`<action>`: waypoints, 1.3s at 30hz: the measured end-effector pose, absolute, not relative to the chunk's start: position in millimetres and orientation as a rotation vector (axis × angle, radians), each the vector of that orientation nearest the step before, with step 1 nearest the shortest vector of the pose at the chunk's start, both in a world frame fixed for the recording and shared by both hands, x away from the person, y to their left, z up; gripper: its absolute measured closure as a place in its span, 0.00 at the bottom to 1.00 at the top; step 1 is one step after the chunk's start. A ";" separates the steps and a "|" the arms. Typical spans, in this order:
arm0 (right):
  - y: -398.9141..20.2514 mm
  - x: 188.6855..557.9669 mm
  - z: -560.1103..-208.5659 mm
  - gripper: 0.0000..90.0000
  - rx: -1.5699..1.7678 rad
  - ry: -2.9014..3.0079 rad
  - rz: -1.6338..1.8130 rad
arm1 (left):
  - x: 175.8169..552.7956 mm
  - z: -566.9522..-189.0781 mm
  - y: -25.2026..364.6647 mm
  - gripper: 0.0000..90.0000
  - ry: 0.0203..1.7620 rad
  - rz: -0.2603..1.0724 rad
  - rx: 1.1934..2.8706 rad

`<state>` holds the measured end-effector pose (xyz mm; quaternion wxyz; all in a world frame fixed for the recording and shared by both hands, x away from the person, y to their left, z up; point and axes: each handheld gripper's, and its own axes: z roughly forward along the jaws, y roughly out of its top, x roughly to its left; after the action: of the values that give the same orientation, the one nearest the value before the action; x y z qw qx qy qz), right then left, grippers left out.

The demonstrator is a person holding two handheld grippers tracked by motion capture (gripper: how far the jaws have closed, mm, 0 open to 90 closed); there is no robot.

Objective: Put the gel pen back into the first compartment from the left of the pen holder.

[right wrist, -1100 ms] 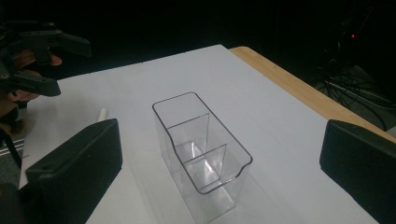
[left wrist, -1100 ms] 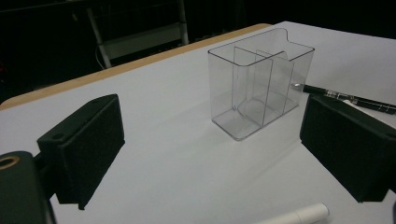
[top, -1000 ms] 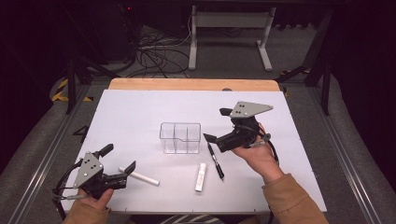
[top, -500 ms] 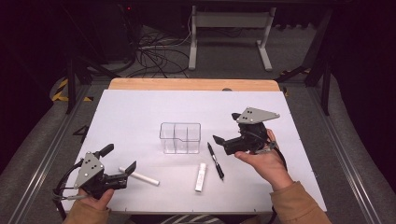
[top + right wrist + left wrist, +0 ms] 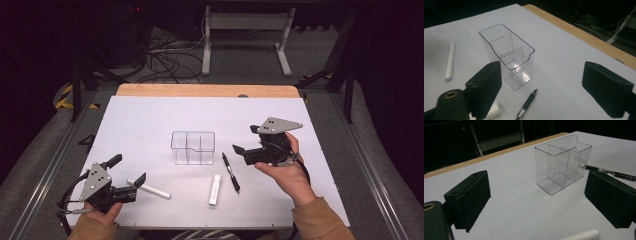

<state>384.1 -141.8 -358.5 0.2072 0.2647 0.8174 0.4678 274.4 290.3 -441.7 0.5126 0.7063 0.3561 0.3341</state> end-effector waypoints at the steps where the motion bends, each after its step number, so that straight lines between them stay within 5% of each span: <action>1: -142.0 384.1 -358.5 0.22 0.741 2.277 1.303 | 274.5 -441.8 290.2 0.08 0.857 0.804 1.698; 8: -135.8 386.3 -361.4 0.42 0.797 2.367 1.199 | 274.4 -441.9 289.8 0.08 0.857 0.802 1.700; 39: -93.4 431.8 -414.9 0.54 1.449 2.616 0.814 | 274.3 -442.0 291.2 0.08 0.859 0.803 1.702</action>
<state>431.8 -93.4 -414.9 0.0209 0.4675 0.8439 0.2624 274.3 291.2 -442.0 0.5109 0.7073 0.3568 0.3337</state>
